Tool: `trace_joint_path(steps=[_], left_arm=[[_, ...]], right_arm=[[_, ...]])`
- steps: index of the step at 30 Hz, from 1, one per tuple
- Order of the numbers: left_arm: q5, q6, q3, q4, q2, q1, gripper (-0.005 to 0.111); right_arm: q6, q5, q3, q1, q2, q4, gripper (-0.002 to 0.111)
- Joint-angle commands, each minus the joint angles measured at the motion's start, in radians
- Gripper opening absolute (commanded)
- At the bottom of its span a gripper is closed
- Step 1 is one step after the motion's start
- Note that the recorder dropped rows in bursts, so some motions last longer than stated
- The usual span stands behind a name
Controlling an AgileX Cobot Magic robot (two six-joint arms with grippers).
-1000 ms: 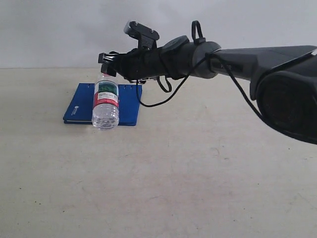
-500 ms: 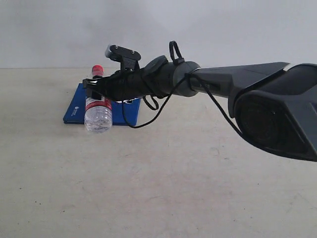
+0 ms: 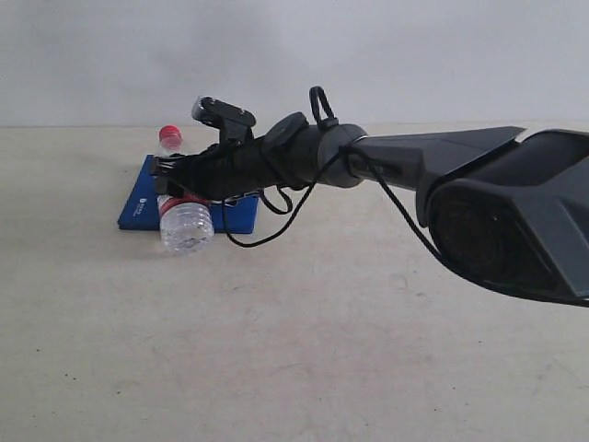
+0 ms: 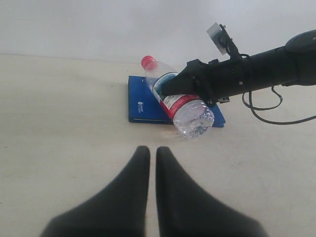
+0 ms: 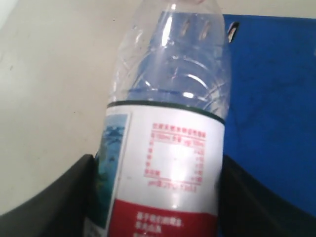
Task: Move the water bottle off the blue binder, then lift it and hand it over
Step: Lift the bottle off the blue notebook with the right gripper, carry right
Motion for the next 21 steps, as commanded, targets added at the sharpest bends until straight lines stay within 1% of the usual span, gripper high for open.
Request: trace_joint_path(steps=[1,4,6,8,9,10,11,12,13,15,18,19,21], left_arm=[[-0.015,0.0,0.003,-0.008,-0.002,-0.002,0.004],[-0.015,0.0,0.003,-0.008,-0.002,-0.002,0.004],[-0.015,0.0,0.003,-0.008,-0.002,-0.002,0.004],[-0.015,0.0,0.003,-0.008,-0.002,-0.002,0.004],[-0.015,0.0,0.003,-0.008,-0.002,-0.002,0.004],[-0.015,0.0,0.003,-0.008,-0.002,-0.002,0.004],[-0.015,0.0,0.003,-0.008,-0.002,-0.002,0.004],[-0.015,0.0,0.003,-0.008,-0.002,-0.002,0.004],[-0.015,0.0,0.003,-0.008,-0.002,-0.002,0.004],[-0.015,0.0,0.003,-0.008,-0.002,-0.002,0.004],[-0.015,0.0,0.003,-0.008,-0.002,-0.002,0.004],[-0.015,0.0,0.003,-0.008,-0.002,-0.002,0.004],[-0.015,0.0,0.003,-0.008,-0.002,-0.002,0.004]], right_arm=[[-0.075,0.094,0.021,-0.015,0.016,-0.074,0.018],[-0.077,0.169,0.021,-0.031,-0.008,-0.089,0.012],[-0.077,0.226,0.021,-0.04,-0.035,-0.134,0.001],[-0.049,0.27,0.021,-0.042,-0.084,-0.259,0.0],[-0.013,0.29,0.021,-0.042,-0.11,-0.359,0.0],[0.004,0.295,0.023,-0.042,-0.123,-0.414,0.0],[0.05,0.295,0.023,-0.042,-0.143,-0.517,0.0],[0.07,0.288,0.023,-0.042,-0.153,-0.554,0.0],[0.092,0.263,0.023,-0.042,-0.178,-0.59,0.0],[0.092,0.234,0.033,-0.039,-0.217,-0.598,0.0],[0.092,0.151,0.134,-0.006,-0.305,-0.681,0.0],[0.092,0.072,0.232,0.01,-0.36,-0.7,0.0],[0.105,-0.206,0.44,0.029,-0.464,-0.699,0.0]])
